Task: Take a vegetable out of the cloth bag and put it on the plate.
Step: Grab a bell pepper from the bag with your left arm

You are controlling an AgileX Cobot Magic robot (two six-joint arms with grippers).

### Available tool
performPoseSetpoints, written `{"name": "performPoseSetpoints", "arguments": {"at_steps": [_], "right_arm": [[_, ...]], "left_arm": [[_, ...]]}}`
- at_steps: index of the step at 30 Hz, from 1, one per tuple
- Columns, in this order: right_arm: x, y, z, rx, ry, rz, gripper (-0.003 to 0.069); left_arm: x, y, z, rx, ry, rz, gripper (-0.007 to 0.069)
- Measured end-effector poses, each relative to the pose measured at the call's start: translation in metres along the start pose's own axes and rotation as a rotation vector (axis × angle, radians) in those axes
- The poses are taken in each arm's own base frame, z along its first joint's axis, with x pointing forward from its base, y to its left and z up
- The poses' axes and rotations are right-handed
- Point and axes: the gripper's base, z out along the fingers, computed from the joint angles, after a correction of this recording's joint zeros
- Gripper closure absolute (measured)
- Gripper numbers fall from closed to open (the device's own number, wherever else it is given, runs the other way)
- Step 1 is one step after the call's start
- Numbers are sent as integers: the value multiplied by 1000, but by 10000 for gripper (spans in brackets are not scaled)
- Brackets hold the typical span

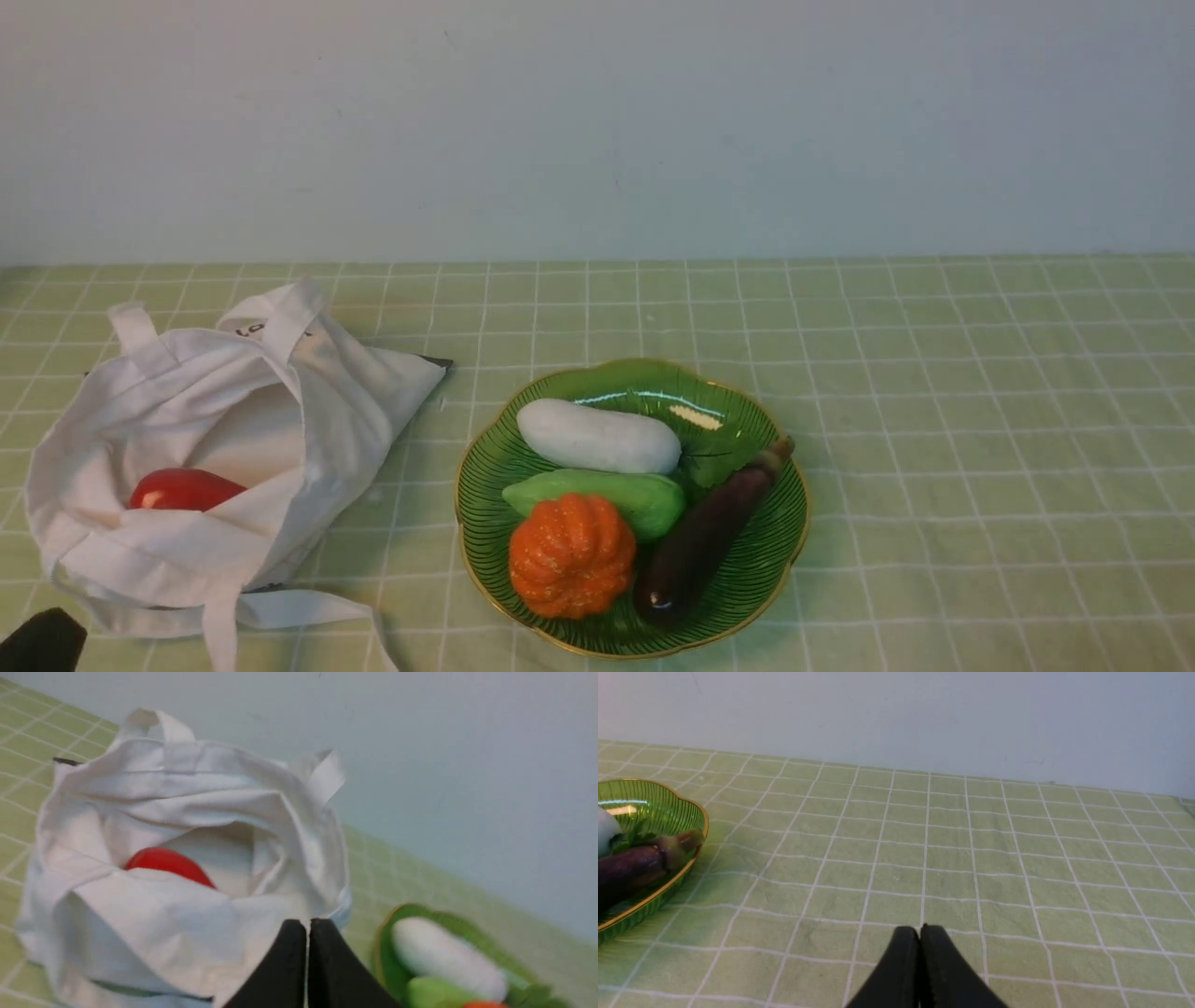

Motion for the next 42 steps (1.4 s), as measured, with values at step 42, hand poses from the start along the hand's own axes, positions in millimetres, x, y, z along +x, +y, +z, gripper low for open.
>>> {"name": "performPoseSetpoints", "arguments": {"at_steps": [42], "right_arm": [[0, 0, 0, 1, 0, 0, 673]], "left_arm": [[-112, -46, 205, -354, 1272, 544, 625]]}}
